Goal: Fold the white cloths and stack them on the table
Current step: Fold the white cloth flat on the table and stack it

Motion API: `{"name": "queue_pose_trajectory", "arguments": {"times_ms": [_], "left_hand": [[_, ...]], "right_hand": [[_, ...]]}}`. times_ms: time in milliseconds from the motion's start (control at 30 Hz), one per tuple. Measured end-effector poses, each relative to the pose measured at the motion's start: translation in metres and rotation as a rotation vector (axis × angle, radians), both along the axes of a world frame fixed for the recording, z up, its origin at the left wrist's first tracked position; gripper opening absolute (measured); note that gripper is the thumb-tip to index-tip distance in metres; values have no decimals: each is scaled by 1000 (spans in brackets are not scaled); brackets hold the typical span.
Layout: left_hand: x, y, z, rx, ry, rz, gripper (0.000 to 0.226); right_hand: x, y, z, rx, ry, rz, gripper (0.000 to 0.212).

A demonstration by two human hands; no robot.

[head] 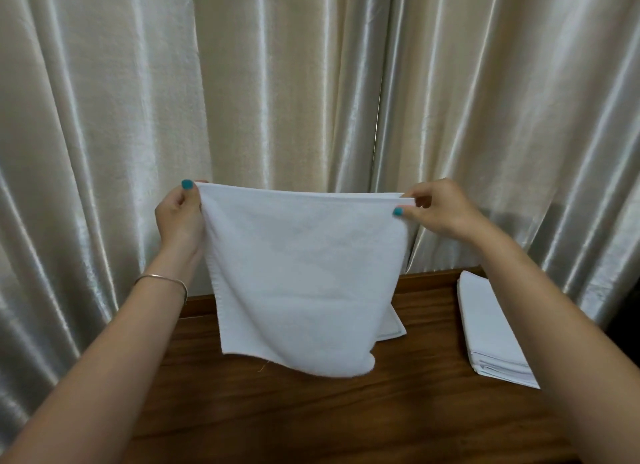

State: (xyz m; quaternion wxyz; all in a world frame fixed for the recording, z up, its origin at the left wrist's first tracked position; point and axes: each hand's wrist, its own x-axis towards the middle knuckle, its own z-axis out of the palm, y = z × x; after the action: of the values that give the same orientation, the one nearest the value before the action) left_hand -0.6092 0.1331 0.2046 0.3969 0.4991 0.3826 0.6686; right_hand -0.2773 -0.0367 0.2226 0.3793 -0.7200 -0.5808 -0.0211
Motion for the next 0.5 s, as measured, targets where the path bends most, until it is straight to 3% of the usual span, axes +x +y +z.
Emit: {"name": "queue_pose_trajectory", "arguments": {"times_ms": [200, 300, 367, 500], "left_hand": [[2, -7, -40, -96, 105, -20, 37], [10, -15, -59, -97, 111, -40, 44], [16, -19, -71, -101, 116, -59, 46], [22, -26, -85, -109, 143, -131, 39]], "right_hand": [[5, -20, -24, 60, 146, 13, 31], [8, -25, -39, 75, 189, -93, 7], [8, -28, -51, 113, 248, -119, 18], [6, -39, -70, 99, 540, -97, 15]]}}
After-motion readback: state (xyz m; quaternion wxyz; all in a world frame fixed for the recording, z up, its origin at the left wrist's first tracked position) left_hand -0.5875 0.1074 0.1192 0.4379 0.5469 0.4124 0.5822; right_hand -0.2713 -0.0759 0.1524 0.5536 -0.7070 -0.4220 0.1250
